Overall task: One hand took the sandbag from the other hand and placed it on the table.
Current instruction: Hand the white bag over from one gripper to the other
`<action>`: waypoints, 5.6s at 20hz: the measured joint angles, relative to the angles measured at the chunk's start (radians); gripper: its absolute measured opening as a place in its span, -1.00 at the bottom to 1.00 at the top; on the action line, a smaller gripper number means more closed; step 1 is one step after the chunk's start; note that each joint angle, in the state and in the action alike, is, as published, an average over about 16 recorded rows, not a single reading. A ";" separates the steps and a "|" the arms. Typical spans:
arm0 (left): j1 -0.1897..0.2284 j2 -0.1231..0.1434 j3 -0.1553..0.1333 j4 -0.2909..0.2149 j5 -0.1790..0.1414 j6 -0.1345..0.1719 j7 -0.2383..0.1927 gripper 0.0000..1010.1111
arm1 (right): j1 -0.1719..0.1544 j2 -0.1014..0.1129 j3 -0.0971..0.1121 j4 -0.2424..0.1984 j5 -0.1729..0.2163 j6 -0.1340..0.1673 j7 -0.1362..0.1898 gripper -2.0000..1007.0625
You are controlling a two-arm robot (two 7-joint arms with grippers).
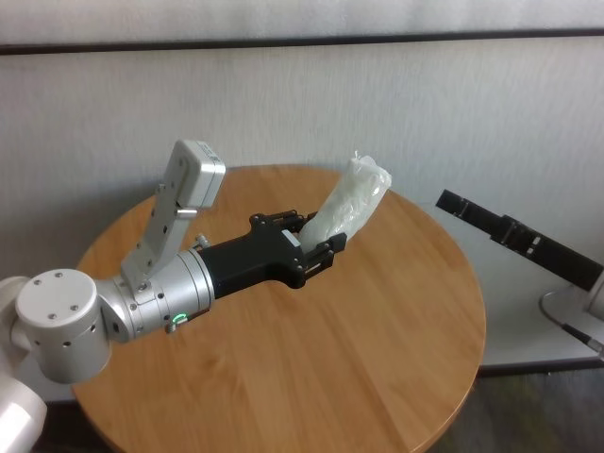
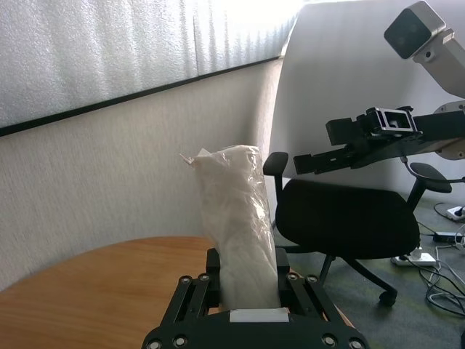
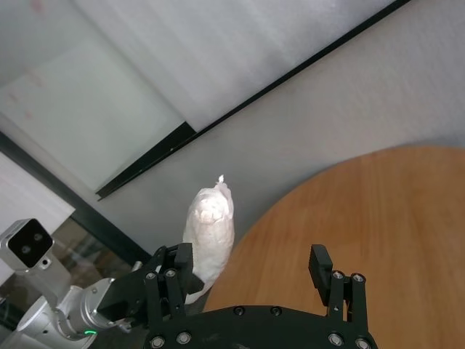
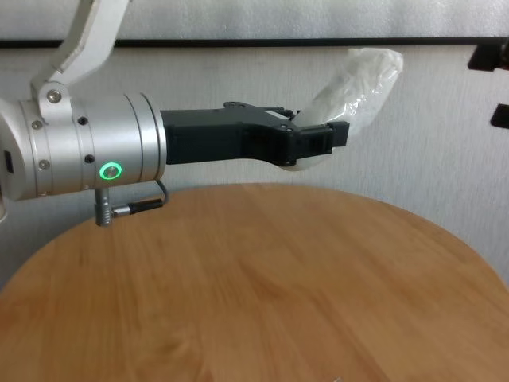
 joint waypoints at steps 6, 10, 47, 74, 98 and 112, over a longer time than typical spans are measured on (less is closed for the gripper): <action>0.000 0.000 0.000 0.000 0.000 0.000 0.000 -0.12 | 0.016 -0.002 -0.023 -0.011 0.047 0.041 -0.019 1.00; 0.000 0.000 0.000 0.000 0.000 0.000 0.000 -0.12 | 0.029 -0.007 -0.043 -0.013 0.060 0.050 -0.032 1.00; 0.000 0.000 0.000 0.000 0.000 0.000 0.000 -0.12 | 0.108 -0.011 -0.217 -0.048 0.026 -0.018 -0.170 1.00; 0.000 0.000 0.000 0.000 0.000 0.000 0.000 -0.12 | 0.161 -0.047 -0.285 -0.009 0.062 -0.109 -0.244 1.00; 0.000 0.000 0.000 0.000 0.000 0.000 0.000 -0.12 | 0.213 -0.040 -0.354 0.021 0.078 -0.151 -0.276 1.00; 0.000 0.000 0.000 0.000 0.000 0.000 0.000 -0.12 | 0.240 -0.038 -0.386 0.042 0.084 -0.180 -0.279 1.00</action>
